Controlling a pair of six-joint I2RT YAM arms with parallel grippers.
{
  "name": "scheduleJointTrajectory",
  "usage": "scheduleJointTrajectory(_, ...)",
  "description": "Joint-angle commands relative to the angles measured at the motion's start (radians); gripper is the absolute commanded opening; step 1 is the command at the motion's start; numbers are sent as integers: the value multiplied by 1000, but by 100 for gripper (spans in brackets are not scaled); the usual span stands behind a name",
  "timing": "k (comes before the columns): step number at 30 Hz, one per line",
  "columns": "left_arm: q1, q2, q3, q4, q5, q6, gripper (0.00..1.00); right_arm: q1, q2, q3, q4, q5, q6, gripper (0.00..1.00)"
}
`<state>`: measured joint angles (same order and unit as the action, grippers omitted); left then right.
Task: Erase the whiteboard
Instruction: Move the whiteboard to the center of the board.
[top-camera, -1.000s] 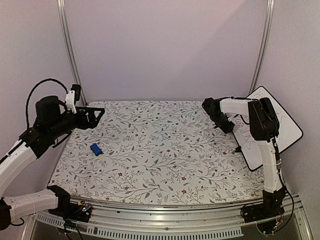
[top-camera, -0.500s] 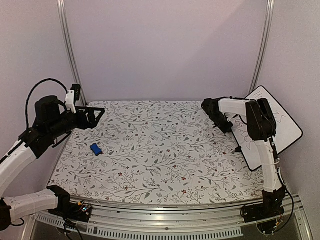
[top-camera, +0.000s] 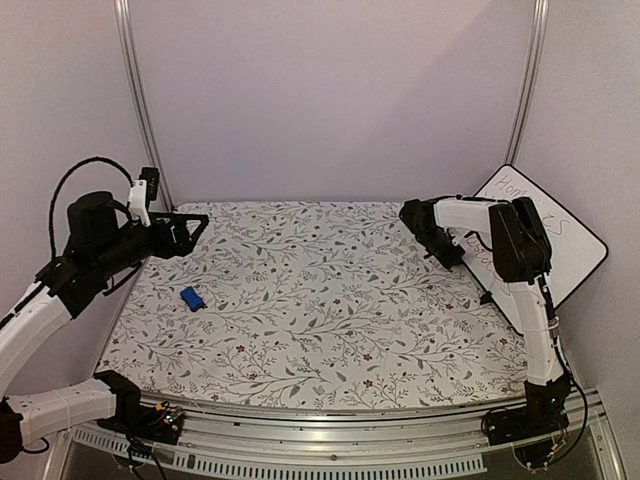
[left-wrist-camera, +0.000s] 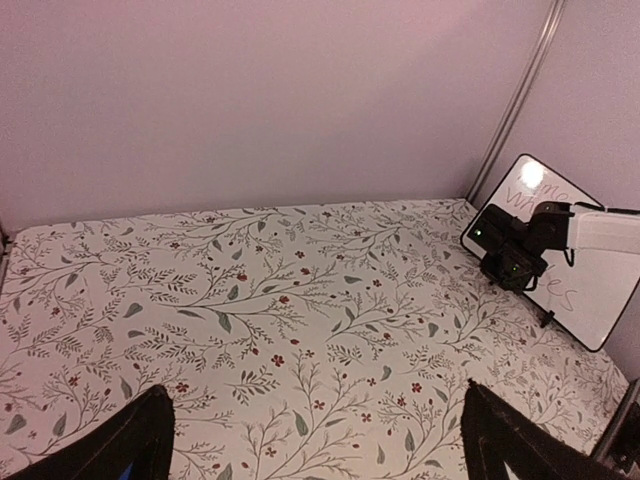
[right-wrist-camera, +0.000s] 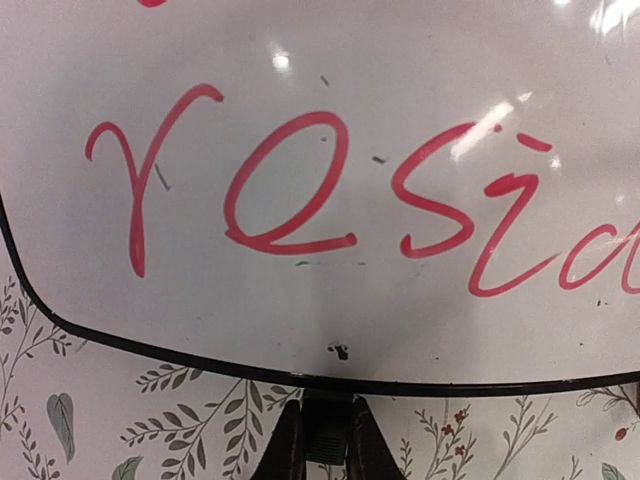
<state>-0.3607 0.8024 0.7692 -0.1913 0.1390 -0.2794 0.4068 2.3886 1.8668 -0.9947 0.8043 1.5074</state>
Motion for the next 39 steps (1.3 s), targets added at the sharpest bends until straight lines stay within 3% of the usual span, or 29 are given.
scheduleJointTrajectory(1,9,-12,-11,21,-4,-4,100,38,-14,-21,17,-28,-32,0)
scheduleJointTrajectory(39,11,-15,-11,20,-12,-8,100,270,-9,-32,209,-72,-197,0)
